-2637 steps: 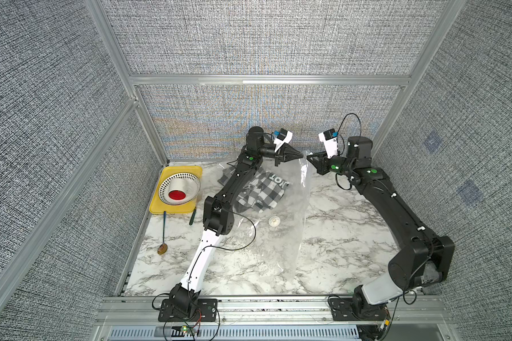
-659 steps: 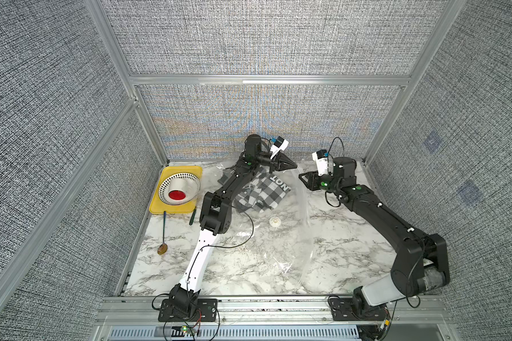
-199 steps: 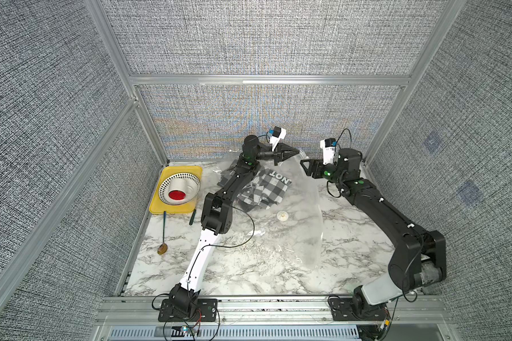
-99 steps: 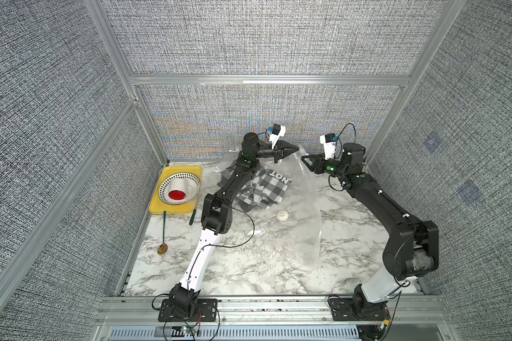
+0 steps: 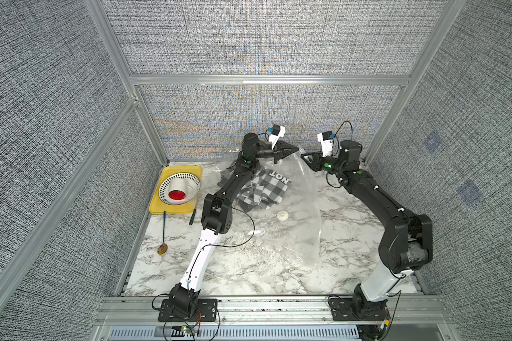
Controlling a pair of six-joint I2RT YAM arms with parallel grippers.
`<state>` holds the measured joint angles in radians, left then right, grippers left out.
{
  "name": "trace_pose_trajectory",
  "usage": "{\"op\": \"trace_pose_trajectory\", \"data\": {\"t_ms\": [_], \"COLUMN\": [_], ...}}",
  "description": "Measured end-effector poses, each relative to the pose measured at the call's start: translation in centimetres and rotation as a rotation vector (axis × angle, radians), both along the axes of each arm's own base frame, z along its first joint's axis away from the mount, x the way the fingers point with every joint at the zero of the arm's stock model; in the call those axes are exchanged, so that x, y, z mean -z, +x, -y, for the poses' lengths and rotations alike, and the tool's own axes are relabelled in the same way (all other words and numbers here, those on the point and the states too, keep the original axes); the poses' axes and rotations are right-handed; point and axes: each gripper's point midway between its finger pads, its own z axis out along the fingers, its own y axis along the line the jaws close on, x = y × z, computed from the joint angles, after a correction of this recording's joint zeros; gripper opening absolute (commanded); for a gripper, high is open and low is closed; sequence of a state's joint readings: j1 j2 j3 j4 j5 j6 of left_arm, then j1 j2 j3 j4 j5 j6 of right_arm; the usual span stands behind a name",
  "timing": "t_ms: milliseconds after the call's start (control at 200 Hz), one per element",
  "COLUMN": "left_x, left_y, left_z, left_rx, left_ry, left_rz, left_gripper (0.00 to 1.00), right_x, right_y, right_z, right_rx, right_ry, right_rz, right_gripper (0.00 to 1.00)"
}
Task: Place the folded shirt into the vacuum bag
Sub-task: Close the vacuum bag at the center of the board.
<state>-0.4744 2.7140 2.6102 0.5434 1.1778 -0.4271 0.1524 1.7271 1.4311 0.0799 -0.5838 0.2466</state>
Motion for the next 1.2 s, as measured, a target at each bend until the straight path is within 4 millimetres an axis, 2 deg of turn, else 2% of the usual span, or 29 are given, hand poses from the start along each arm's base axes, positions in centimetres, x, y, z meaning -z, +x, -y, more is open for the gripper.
{"op": "trace_pose_trajectory", "data": {"t_ms": [105, 260, 731, 1201], "left_x": [0.0, 0.2, 0.4, -0.1], "left_y": [0.0, 0.3, 1.5, 3.1], "left_z": [0.0, 0.1, 0.6, 0.2], "left_rx": [-0.001, -0.015, -0.078, -0.150], "left_ry": [0.000, 0.006, 0.012, -0.005], "left_rz": [-0.001, -0.017, -0.069, -0.127], "left_gripper": [0.00, 0.00, 0.00, 0.00], "right_x": [0.0, 0.1, 0.7, 1.8], "right_y": [0.0, -0.1, 0.0, -0.4], "right_z": [-0.1, -0.1, -0.1, -0.2], "right_rx": [-0.001, 0.000, 0.072, 0.107], "right_ry": [0.000, -0.001, -0.016, -0.017], "right_rz": [0.000, 0.001, 0.073, 0.100], "right_gripper": [0.09, 0.00, 0.00, 0.00]}}
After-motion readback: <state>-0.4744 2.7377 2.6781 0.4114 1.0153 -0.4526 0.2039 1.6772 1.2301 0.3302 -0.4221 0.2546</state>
